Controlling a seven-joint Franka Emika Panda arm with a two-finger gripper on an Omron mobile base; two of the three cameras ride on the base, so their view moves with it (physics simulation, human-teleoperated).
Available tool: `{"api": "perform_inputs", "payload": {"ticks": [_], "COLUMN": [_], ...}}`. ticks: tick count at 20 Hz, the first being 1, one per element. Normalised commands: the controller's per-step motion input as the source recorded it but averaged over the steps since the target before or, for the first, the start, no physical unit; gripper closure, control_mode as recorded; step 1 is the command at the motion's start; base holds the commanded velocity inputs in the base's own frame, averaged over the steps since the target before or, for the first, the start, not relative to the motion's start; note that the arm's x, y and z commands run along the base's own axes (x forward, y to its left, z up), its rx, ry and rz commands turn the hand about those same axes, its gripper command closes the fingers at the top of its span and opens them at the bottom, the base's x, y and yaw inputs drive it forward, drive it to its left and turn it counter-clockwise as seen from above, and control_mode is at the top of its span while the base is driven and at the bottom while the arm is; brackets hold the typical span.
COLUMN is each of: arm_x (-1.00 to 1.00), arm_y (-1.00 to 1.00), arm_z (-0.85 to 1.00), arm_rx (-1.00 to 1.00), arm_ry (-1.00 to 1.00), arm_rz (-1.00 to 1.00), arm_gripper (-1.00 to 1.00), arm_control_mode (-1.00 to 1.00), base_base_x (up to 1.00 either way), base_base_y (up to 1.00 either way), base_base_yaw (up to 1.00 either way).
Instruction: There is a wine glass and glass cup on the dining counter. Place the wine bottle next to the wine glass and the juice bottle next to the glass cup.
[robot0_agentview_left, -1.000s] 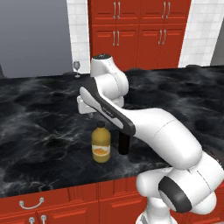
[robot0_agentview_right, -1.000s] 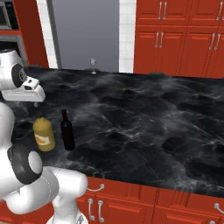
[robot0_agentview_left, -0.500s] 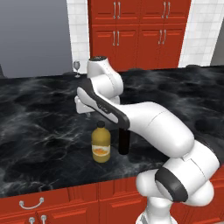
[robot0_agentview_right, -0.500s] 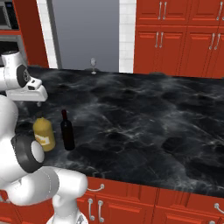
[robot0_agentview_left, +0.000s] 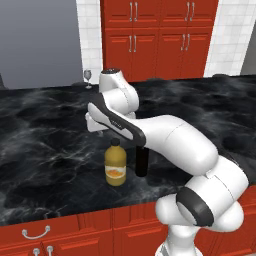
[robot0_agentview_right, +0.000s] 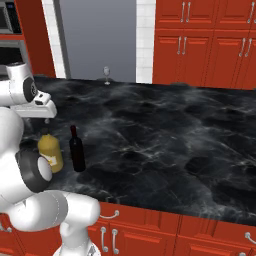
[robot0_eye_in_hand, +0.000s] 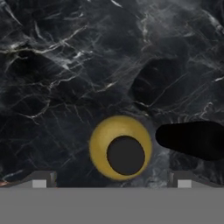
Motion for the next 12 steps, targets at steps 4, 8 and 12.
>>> {"api": "perform_inputs", "payload": {"ticks": [4,8,12], "arm_x": [0.03,-0.08,-0.08], "arm_y": [-0.05,-0.06,-0.09], "arm_z": [-0.13,-0.06,-0.06], "arm_rx": [0.00,0.00,0.00], "arm_ry": [0.00,0.00,0.00], "arm_rz": [0.01,0.00,0.00], "arm_gripper": [-1.00,-1.00,-1.00], "arm_control_mode": [-1.00,-1.00,-1.00], "base_base_x": [0.00,0.00,0.00], "base_base_y": [0.00,0.00,0.00], "base_base_yaw": [0.00,0.00,0.00]}}
